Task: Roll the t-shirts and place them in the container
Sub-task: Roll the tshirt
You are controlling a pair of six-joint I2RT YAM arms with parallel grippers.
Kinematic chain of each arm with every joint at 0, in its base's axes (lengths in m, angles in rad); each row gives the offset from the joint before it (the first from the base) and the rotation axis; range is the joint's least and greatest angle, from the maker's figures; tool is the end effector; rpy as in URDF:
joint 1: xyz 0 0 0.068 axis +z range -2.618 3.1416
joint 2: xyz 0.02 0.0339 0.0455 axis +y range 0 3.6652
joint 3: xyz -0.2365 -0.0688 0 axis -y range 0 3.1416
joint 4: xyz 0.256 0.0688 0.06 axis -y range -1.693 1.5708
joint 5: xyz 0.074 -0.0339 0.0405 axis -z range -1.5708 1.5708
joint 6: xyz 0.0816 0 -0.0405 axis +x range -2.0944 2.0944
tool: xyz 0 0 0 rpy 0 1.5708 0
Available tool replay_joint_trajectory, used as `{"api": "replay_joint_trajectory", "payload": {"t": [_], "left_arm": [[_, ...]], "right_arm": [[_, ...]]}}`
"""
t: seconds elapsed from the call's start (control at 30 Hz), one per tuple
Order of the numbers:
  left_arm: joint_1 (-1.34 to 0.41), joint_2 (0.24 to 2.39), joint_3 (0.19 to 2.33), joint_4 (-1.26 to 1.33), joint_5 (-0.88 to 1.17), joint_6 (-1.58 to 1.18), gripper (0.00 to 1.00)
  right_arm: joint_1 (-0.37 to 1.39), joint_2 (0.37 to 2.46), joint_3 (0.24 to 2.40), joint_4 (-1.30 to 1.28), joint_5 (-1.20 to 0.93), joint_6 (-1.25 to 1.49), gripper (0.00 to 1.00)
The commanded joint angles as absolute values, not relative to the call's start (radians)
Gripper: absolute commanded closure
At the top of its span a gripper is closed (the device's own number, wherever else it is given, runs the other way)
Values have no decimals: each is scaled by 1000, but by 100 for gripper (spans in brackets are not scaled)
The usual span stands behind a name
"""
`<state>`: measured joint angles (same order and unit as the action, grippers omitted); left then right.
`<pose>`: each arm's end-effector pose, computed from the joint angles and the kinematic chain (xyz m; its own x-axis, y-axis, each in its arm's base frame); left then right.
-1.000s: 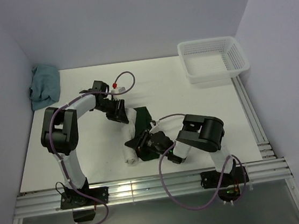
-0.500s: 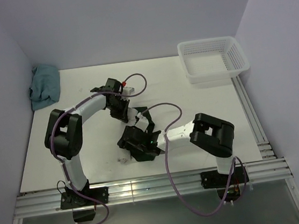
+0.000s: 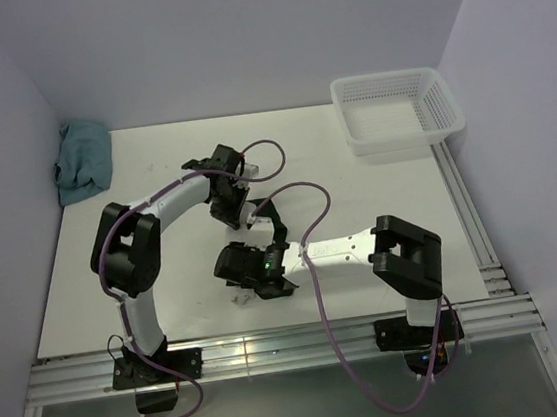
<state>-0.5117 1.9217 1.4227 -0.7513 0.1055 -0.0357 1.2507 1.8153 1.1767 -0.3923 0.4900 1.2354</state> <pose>0.3478 -0.2052 0.1185 -0.8454 0.4341 -0.3113 0.4860 0.8669 -0.1111 0.1603 0.3615 0.1133 -0.8078 0.2110 -0.5504 0.0043 0.9358 0.3525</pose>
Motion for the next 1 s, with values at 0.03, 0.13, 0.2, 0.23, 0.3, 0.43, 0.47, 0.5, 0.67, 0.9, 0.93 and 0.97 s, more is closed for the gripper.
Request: {"api": "replay_joint_trajectory", "payload": {"t": [0.03,0.13,0.2,0.23,0.3,0.43,0.47,0.5,0.67,0.9,0.93,0.97], "left_arm": [[-522,1962,1466,-767,20,-32,100],[-528,1979,1479,-779,17,-34,100],[-532,1988,1486,-785,15,-35,100],[-535,1990,1489,-790,14,-37,100],[-540,1994,1500,-796,12,-35,100],[-545,2005,1523,-818,14,-41,100],[-545,2006,1528,-821,14,-41,100],[-548,2008,1532,-821,14,-41,100],[-551,2014,1543,-833,20,-43,100],[-554,2019,1551,-836,32,-40,96],[-554,2017,1552,-839,35,-40,95],[-554,2019,1555,-839,43,-40,93]], "right_arm": [[1269,1776,1256,-563,566,1203,32],[1272,1787,1311,-595,598,1189,32],[1273,1792,1336,-598,624,1164,32],[1272,1796,1362,-601,636,1158,32],[1272,1821,1388,-601,663,1135,32],[1269,1897,1485,-624,712,1111,34],[1267,1911,1499,-627,721,1108,36],[1266,1936,1508,-617,729,1098,37],[1259,1979,1523,-543,736,1063,41],[1250,2039,1531,-557,692,1072,41],[1252,2040,1517,-557,680,1074,41],[1250,2046,1514,-558,669,1077,41]]}}
